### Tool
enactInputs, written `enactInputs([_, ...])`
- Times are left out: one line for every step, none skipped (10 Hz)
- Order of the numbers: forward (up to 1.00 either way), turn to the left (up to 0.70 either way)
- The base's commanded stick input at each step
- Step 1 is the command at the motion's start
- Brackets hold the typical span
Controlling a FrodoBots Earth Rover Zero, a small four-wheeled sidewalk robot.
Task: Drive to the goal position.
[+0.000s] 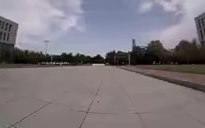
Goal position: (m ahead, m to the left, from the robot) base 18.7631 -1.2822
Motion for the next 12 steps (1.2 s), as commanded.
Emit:
enactInputs([1.00, 0.00])
enactInputs([1.00, 0.00])
enactInputs([1.00, 0.00])
enactInputs([1.00, 0.00])
enactInputs([1.00, 0.00])
enactInputs([1.00, 0.00])
enactInputs([1.00, 0.00])
enactInputs([1.00, 0.00])
enactInputs([1.00, 0.00])
enactInputs([1.00, 0.00])
enactInputs([1.00, 0.00])
enactInputs([1.00, 0.00])
